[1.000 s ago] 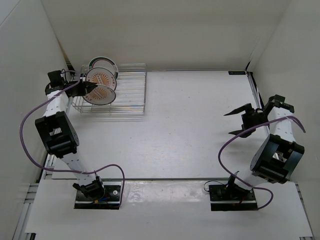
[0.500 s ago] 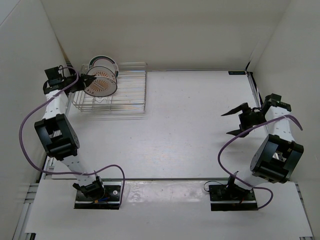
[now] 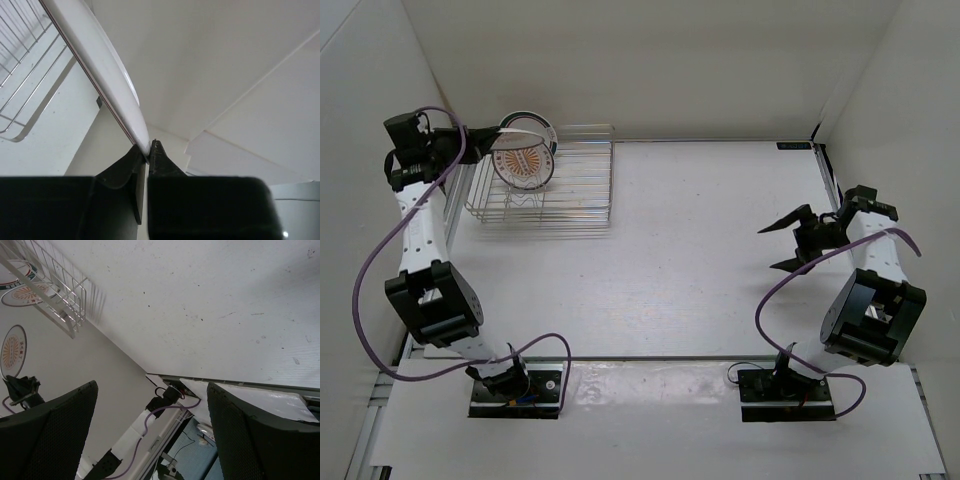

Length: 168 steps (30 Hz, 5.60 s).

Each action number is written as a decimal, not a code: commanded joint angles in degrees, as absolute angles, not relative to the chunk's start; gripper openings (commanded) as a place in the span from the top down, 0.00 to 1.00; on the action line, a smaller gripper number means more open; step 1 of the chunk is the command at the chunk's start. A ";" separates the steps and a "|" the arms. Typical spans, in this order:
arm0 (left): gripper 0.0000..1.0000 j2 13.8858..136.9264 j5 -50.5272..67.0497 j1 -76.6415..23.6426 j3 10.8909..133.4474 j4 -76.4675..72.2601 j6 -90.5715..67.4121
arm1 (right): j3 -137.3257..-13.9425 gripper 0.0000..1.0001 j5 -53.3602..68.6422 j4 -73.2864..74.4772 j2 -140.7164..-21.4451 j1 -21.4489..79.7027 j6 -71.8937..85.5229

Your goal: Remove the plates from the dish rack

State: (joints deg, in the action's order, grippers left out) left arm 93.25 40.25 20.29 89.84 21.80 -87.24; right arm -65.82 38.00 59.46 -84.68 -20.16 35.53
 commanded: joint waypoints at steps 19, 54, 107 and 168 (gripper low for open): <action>1.00 79.53 -6.83 -7.35 93.78 88.57 -28.83 | -62.49 0.09 37.79 61.26 -77.44 -17.67 35.33; 1.00 92.90 -30.50 -27.16 64.44 102.05 -50.80 | -94.57 0.09 0.44 94.40 -73.74 -4.75 20.92; 0.00 84.19 3.06 -1.43 88.16 46.72 -63.23 | -93.78 0.09 -2.20 92.90 -75.32 -0.70 20.74; 0.00 129.55 8.87 10.99 120.66 23.82 -72.95 | -96.94 0.09 -1.32 92.37 -82.97 -1.14 19.42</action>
State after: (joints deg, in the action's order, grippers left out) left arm 129.82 7.84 10.59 117.84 27.64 -72.73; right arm -95.59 -2.11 77.03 -82.63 -0.99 20.34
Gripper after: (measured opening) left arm 0.999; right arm 0.908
